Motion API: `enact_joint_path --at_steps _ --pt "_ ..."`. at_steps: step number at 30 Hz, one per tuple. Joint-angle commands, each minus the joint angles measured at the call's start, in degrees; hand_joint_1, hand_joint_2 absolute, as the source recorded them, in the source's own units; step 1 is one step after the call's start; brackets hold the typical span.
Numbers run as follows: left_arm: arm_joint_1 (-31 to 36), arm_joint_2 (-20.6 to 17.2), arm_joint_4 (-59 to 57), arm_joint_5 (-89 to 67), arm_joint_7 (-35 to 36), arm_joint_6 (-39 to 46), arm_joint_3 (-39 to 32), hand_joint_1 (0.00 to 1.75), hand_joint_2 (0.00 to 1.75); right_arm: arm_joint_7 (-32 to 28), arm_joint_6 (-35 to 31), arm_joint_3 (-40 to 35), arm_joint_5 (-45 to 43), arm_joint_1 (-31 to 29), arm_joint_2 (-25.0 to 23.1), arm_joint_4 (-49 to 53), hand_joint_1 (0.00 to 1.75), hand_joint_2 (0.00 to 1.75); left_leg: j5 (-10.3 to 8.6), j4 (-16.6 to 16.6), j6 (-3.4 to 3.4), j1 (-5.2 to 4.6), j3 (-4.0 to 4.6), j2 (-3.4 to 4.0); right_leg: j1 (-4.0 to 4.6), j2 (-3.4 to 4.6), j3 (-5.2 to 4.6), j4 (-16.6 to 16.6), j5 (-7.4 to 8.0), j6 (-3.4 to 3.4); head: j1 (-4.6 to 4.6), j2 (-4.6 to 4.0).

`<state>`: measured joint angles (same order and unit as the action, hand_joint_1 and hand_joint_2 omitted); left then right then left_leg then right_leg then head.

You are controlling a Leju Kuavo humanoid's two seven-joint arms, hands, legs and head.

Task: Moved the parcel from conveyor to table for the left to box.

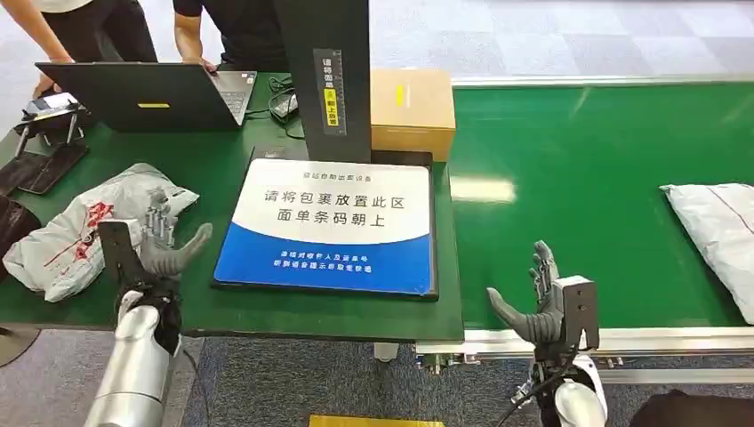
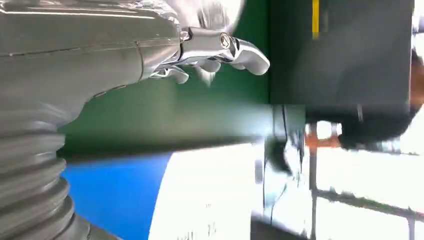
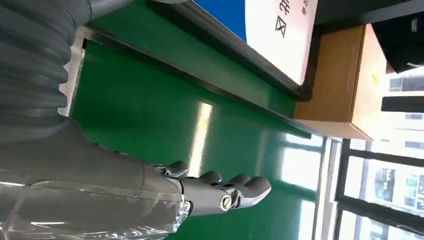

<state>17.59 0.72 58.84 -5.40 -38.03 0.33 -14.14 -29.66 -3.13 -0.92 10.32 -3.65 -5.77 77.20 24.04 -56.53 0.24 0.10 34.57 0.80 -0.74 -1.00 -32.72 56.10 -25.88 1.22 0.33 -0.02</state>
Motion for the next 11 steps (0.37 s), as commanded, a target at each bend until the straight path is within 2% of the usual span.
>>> enact_joint_path --at_steps 1,5,6,8,11 --pt "-1.4 2.1 1.6 4.4 0.7 -9.6 4.7 0.0 1.75 -0.8 0.4 -1.5 2.0 -3.4 1.4 -3.4 0.0 1.75 0.09 0.0 -0.06 0.07 -0.35 -0.07 0.05 0.11 0.35 -0.1 -0.08 -0.09 -0.02 0.0" --pt "-2.2 4.4 1.9 5.8 0.5 -16.8 10.1 0.0 1.75 -1.4 1.2 -3.2 3.1 -5.9 1.8 -2.1 0.0 1.75 0.01 0.0 -0.01 -0.01 -0.1 -0.06 -0.02 0.03 0.09 0.0 -0.02 -0.02 -0.04 0.0" --pt "-1.4 4.3 0.2 8.5 2.4 -22.4 11.8 0.0 1.75 -1.4 1.6 -3.8 3.3 -7.0 2.0 -2.5 0.0 1.75 0.04 0.0 -0.01 0.01 -0.16 -0.11 0.01 0.01 0.18 0.0 -0.04 -0.03 -0.02 0.0" --pt "0.0 4.6 -2.8 6.8 2.2 -22.3 15.0 0.0 1.75 -1.2 2.0 -4.8 3.2 -9.0 2.0 -3.1 0.0 1.75 0.02 0.0 0.0 0.0 -0.08 -0.09 0.0 0.02 0.09 0.0 -0.02 -0.01 -0.02 0.0" --pt "1.5 6.2 -5.7 7.2 1.7 -22.3 16.1 0.0 1.75 0.7 3.6 -6.3 3.5 -10.6 2.6 -4.5 0.0 1.75 0.02 0.0 -0.01 0.0 -0.17 -0.13 -0.01 0.01 0.2 0.0 -0.03 -0.02 -0.02 0.0"
